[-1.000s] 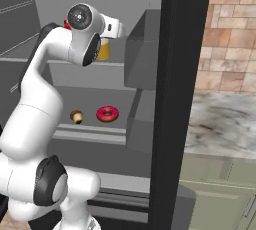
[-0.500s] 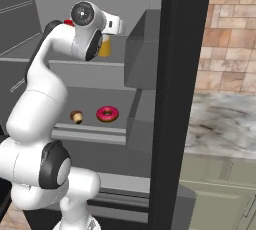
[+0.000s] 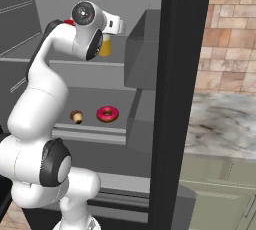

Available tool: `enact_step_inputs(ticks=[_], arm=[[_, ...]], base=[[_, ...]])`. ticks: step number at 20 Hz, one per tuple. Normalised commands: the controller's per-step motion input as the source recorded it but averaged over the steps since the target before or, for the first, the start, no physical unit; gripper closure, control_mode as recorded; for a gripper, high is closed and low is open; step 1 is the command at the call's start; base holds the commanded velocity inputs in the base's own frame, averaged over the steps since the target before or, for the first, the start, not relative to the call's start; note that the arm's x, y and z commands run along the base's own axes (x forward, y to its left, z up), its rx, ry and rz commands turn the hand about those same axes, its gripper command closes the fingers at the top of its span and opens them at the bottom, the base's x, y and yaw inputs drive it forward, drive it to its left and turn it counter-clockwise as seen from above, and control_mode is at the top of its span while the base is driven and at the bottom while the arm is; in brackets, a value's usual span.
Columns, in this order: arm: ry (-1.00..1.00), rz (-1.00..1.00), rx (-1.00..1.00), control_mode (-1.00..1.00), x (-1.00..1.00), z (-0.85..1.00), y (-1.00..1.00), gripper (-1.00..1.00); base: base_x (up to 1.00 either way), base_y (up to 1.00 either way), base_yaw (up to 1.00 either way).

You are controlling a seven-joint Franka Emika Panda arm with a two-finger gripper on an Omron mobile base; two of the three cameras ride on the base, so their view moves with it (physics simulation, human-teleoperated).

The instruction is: Place the ketchup and mustard from the counter to the top shelf of the fridge. If the existing items in the fridge are on the top shelf, move them to other shelves.

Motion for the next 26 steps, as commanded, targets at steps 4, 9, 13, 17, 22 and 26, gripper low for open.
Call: enact_step_inputs(ticks=[4, 9, 13, 17, 22, 26], arm=[[0.00, 0.00, 0.00, -1.00, 0.16, -0.04, 0.06, -1.00], [0.00, 0.00, 0.00, -1.00, 0.02, 0.00, 0.00, -1.00], [0.00, 0.00, 0.00, -1.00, 0.00, 0.00, 0.00, -1.00], [0.00, 0.00, 0.00, -1.00, 0.05, 0.00, 0.00, -1.00], [0.00, 0.00, 0.00, -1.00, 0.00, 0.00, 0.00, -1.00], [0.00, 0.00, 0.00, -1.00, -0.23, 0.00, 0.00, -1.00]], base=[[0.00, 0.00, 0.00], [0.00, 0.00, 0.00], [0.00, 0.00, 0.00], [0.00, 0.00, 0.00], [0.00, 0.00, 0.00], [0.00, 0.00, 0.00]])
